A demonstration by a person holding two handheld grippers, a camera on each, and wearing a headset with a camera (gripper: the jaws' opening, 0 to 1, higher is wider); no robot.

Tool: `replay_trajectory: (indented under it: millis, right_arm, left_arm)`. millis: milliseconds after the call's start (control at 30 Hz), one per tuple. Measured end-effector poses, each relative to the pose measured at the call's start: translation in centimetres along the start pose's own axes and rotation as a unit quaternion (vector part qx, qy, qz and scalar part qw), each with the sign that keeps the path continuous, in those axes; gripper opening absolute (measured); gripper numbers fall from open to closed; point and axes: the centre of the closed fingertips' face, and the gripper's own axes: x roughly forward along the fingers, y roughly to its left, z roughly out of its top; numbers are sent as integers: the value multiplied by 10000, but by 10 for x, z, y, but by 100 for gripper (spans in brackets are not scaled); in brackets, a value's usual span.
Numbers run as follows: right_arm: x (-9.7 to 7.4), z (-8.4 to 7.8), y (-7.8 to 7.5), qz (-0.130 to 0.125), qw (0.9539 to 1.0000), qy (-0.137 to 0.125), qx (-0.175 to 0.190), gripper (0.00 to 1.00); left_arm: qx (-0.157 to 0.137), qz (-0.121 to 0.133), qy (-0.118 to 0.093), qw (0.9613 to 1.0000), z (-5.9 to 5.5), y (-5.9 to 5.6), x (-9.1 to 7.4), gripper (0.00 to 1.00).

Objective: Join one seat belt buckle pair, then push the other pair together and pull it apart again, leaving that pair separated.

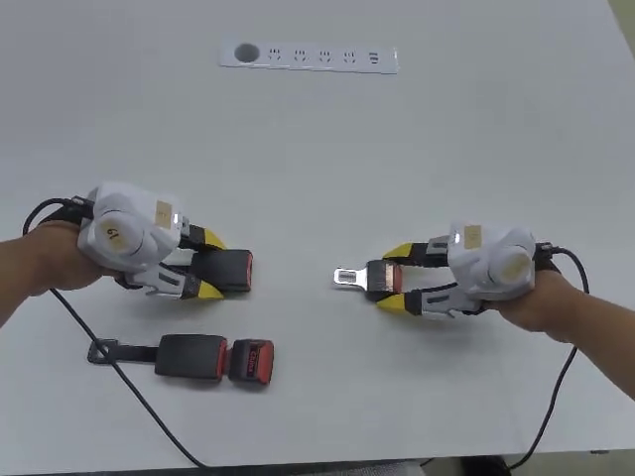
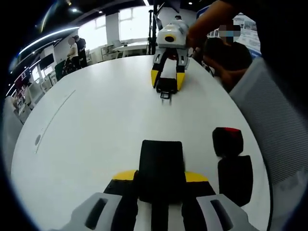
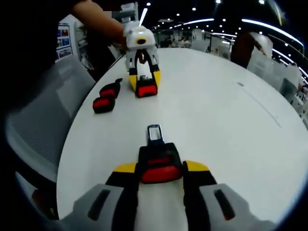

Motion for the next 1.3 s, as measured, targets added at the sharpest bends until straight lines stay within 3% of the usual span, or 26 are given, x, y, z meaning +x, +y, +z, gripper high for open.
replay_trajectory:
  millis: [233, 567, 1300]
  right_arm:
    - [-1, 5, 3, 102, 9997, -172, 128, 36]
    - [3, 10, 6, 33, 9995, -292, 154, 36]
    - [43, 40, 13, 163, 9989, -425, 74, 36]
  left_arm:
    - [15, -13, -6, 10000, 1, -1, 2, 35]
    - [-18, -47, 12, 10000, 1, -2, 2, 35]
    - [-33, -82, 93, 9999, -1, -6, 0, 35]
